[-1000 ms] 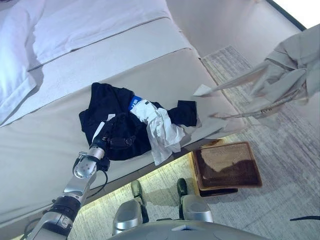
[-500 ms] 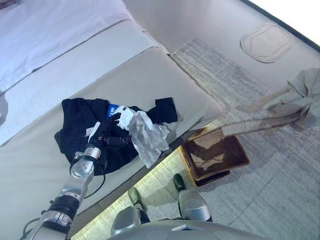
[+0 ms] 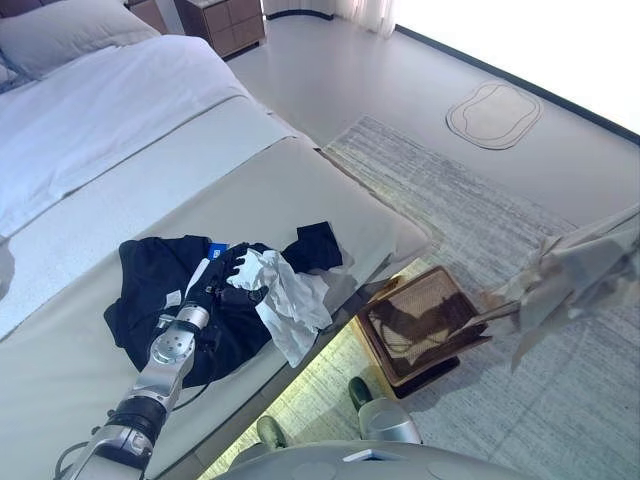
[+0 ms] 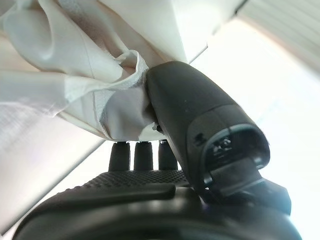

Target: Pick up the clothes from the bed and place them into the basket

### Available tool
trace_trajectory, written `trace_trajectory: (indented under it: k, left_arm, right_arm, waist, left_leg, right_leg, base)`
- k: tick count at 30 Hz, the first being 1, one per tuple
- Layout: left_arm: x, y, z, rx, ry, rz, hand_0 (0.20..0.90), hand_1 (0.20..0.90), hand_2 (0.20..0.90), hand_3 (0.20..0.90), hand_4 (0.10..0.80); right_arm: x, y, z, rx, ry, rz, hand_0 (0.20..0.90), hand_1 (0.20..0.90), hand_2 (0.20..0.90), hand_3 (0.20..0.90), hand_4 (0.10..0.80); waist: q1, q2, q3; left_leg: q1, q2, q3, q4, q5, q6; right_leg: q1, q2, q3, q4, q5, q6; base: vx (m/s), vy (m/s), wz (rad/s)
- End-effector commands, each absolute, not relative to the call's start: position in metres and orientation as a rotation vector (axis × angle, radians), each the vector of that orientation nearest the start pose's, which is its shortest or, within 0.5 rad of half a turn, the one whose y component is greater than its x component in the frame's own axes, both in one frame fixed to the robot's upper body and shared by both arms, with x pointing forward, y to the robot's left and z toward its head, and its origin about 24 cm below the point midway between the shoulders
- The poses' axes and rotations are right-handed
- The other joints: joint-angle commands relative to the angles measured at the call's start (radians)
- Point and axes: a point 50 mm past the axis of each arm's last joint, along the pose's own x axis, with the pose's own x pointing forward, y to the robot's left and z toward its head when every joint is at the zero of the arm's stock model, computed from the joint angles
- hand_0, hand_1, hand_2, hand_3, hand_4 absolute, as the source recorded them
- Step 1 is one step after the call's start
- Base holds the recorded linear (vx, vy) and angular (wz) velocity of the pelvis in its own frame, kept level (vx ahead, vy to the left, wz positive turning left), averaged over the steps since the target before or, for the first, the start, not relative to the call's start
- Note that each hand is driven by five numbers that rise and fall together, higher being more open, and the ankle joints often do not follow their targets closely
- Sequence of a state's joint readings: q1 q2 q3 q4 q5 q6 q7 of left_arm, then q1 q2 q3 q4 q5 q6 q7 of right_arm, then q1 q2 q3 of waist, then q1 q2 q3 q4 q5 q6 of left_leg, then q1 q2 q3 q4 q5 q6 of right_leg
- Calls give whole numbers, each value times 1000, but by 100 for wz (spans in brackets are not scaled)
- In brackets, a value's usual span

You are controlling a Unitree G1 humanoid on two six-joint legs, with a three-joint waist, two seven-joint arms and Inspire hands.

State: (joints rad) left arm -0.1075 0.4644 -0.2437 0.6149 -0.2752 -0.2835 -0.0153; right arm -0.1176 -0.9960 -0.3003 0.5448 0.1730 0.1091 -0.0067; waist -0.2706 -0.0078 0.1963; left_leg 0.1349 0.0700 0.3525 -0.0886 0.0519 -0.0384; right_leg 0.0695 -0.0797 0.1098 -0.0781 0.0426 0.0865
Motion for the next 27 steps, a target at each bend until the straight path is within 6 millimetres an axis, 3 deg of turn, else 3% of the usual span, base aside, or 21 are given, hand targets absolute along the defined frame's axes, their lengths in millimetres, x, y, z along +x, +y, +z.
trace_trajectory:
  k: [1, 11, 14, 23, 24, 27]
  left_arm:
    - [261, 238, -9, 276, 156, -73, 900, 900, 900, 900, 800]
    - [261, 232, -11, 259, 165, -90, 900, 900, 900, 900, 800]
    - [259, 231, -13, 251, 173, -89, 900, 900, 900, 900, 800]
    - [262, 226, -10, 249, 161, -95, 900, 900, 900, 900, 800]
    - [263, 225, -9, 255, 160, -98, 900, 900, 900, 900, 800]
    - [265, 225, -8, 257, 159, -96, 900, 900, 900, 900, 800]
  right_arm:
    - [239, -435, 197, -698, 5, -624, 300, 300, 300, 200, 100]
    - [243, -423, 152, -647, 105, -540, 300, 300, 300, 200, 100]
    - [241, -417, 126, -623, 170, -514, 300, 300, 300, 200, 100]
    - [232, -412, 76, -561, 375, -467, 300, 300, 300, 200, 100]
    - [227, -413, 63, -546, 432, -455, 900, 900, 900, 900, 800]
    - [223, -414, 52, -535, 471, -452, 900, 900, 900, 900, 800]
  waist:
    - [43, -37, -101]
    - [52, -29, -88]
    - [56, -25, -83]
    - [68, -25, -73]
    - [72, -25, -73]
    - [76, -25, -71]
  left_leg:
    - [21, 3, -54, 145, -207, 23]
    - [15, 0, -60, 149, -205, 23]
    - [15, -2, -63, 147, -203, 25]
    - [18, -4, -72, 147, -202, 25]
    - [18, -3, -73, 145, -199, 24]
    - [20, -3, -76, 142, -197, 24]
  right_leg:
    - [-89, 44, -66, 112, -35, 18]
    - [-98, 38, -81, 120, -34, 18]
    - [-99, 38, -82, 122, -33, 18]
    - [-96, 34, -92, 122, -31, 18]
    - [-94, 34, -94, 120, -30, 17]
    - [-91, 35, -97, 117, -29, 17]
  base:
    - [0, 0, 0]
    - [1, -1, 2]
    - [6, -1, 3]
    - [3, -11, 4]
    - [3, -18, 11]
    - [14, -26, 9]
